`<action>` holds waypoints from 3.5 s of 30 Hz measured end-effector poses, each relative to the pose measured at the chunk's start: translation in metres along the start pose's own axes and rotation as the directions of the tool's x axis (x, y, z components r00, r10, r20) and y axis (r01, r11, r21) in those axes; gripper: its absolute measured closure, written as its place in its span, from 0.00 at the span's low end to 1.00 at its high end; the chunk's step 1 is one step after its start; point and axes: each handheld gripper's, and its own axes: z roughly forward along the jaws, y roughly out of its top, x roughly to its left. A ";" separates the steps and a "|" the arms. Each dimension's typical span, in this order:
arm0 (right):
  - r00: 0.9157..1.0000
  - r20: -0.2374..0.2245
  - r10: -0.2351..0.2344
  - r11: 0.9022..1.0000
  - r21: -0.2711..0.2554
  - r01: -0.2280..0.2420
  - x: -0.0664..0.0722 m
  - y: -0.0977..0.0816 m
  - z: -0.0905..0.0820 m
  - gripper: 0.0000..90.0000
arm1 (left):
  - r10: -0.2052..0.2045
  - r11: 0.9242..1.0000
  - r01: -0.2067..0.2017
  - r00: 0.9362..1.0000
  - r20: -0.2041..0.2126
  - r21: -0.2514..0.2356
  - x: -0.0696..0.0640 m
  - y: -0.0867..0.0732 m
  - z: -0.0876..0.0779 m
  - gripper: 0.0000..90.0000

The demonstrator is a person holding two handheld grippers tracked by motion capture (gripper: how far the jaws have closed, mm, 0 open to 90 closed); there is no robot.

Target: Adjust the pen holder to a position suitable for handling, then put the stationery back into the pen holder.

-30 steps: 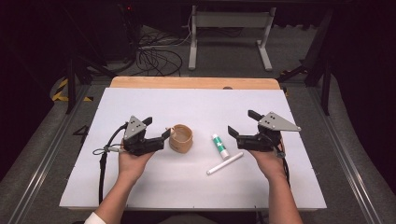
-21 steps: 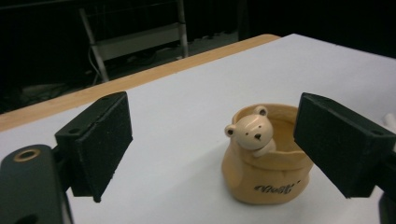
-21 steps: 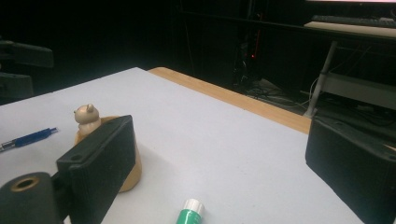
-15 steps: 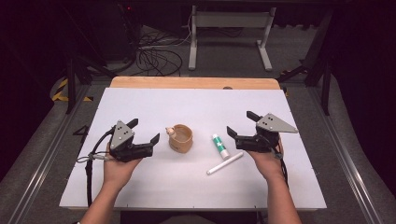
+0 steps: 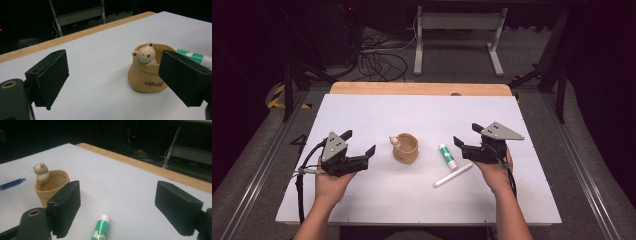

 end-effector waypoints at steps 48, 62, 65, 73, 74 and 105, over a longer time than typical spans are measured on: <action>0.997 0.072 0.039 0.978 0.203 -0.053 0.025 -0.033 0.029 0.43 | 0.021 1.000 -0.020 0.999 0.049 -0.011 -0.001 -0.002 0.000 0.11; 0.997 0.071 0.044 0.972 0.229 -0.060 0.026 -0.037 0.031 0.43 | 0.023 1.000 -0.023 0.998 0.052 -0.009 -0.001 -0.002 0.000 0.11; 0.996 0.074 0.050 0.968 0.241 -0.066 0.027 -0.038 0.033 0.43 | 0.023 1.000 -0.023 0.998 0.053 -0.009 -0.001 -0.002 0.000 0.11; 0.995 0.081 0.065 0.951 0.298 -0.087 0.027 -0.045 0.038 0.44 | 0.022 1.000 -0.022 0.998 0.058 -0.006 -0.002 -0.002 0.000 0.11; 0.995 0.081 0.065 0.951 0.298 -0.087 0.027 -0.045 0.038 0.44 | 0.022 1.000 -0.022 0.998 0.058 -0.006 -0.002 -0.002 0.000 0.11; 0.997 0.076 0.014 0.882 0.469 -0.049 0.039 -0.065 0.055 0.43 | 0.016 1.000 -0.015 0.998 0.065 -0.013 -0.001 -0.002 0.000 0.11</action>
